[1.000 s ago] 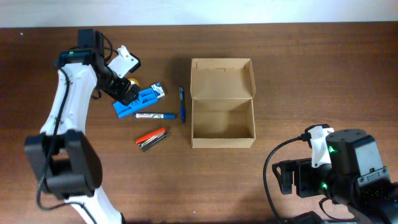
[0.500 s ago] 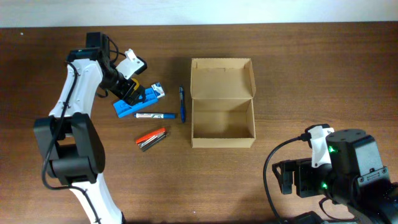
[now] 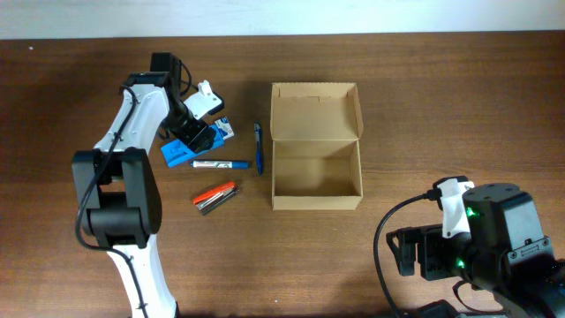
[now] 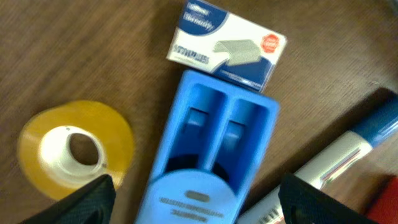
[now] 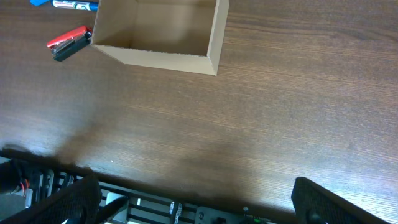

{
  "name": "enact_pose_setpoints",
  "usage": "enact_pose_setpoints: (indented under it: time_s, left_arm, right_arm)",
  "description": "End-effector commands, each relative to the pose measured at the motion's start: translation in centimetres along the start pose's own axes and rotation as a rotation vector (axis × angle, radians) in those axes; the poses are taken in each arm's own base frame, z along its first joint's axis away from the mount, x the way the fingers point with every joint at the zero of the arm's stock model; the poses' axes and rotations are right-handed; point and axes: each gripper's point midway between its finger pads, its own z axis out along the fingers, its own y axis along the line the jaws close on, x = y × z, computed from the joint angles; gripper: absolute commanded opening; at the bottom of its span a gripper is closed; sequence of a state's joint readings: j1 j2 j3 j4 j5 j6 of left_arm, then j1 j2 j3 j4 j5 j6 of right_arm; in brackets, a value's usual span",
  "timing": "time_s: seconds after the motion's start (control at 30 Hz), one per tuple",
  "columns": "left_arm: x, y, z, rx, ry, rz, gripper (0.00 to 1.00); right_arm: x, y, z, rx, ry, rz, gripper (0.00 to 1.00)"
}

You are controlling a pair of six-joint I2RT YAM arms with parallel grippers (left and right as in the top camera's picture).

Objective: Pack container
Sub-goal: 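Grasp the blue staple holder with the left gripper and lift, then carry the blue holder into the box and release it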

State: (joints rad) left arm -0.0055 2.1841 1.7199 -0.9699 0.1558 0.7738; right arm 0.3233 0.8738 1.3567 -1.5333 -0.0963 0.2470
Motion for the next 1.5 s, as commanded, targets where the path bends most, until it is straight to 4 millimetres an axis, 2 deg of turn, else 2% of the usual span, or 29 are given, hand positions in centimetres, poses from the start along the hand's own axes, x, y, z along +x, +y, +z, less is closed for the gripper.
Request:
enact_pose_setpoints:
  time_s: [0.0,0.17,0.37,0.5,0.8,0.87,1.03,1.13,1.3,1.33,1.47]
  left_arm:
    - [-0.1,0.7,0.2,-0.028,0.004,0.015,0.8]
    - [0.3,-0.5,1.3,-0.004,0.026,0.028,0.76]
    - [0.5,-0.5,2.0,-0.008,0.025,0.028,0.73]
    - [1.6,-1.2,3.0,0.012,0.049,0.024,0.72]
    - [2.8,-0.5,3.6,-0.029,0.112,0.023,0.69]
    - [2.8,-0.5,3.6,-0.029,0.112,0.023,0.62]
    - [2.8,-0.5,3.6,-0.029,0.112,0.023,0.61]
    - [2.5,-0.8,3.6,-0.029,0.11,-0.002,0.5]
    - [0.5,-1.5,2.1,-0.03,0.106,0.001,0.41]
    - [0.0,-1.6,1.4,-0.031,0.103,0.008,0.37]
    - [-2.3,-1.0,-2.5,-0.053,0.075,-0.033,0.35]
  right_arm:
    - [-0.2,0.3,-0.3,-0.012,-0.014,-0.011,0.99]
    - [-0.2,0.3,-0.3,-0.012,-0.014,-0.011,0.99]
    - [-0.2,0.3,-0.3,-0.012,-0.014,-0.011,0.99]
    - [-0.2,0.3,-0.3,-0.012,-0.014,-0.011,0.99]
    - [-0.2,0.3,-0.3,-0.012,-0.014,-0.011,0.99]
    - [-0.2,0.3,-0.3,-0.012,-0.014,-0.011,0.99]
    - [-0.2,0.3,-0.3,-0.012,-0.014,-0.011,0.99]
    - [-0.2,0.3,-0.3,-0.012,-0.014,-0.011,0.99]
    - [-0.2,0.3,-0.3,-0.012,-0.014,-0.011,0.99]
    - [-0.2,0.3,-0.3,-0.012,-0.014,-0.011,0.99]
    - [-0.2,0.3,-0.3,-0.012,-0.014,-0.011,0.99]
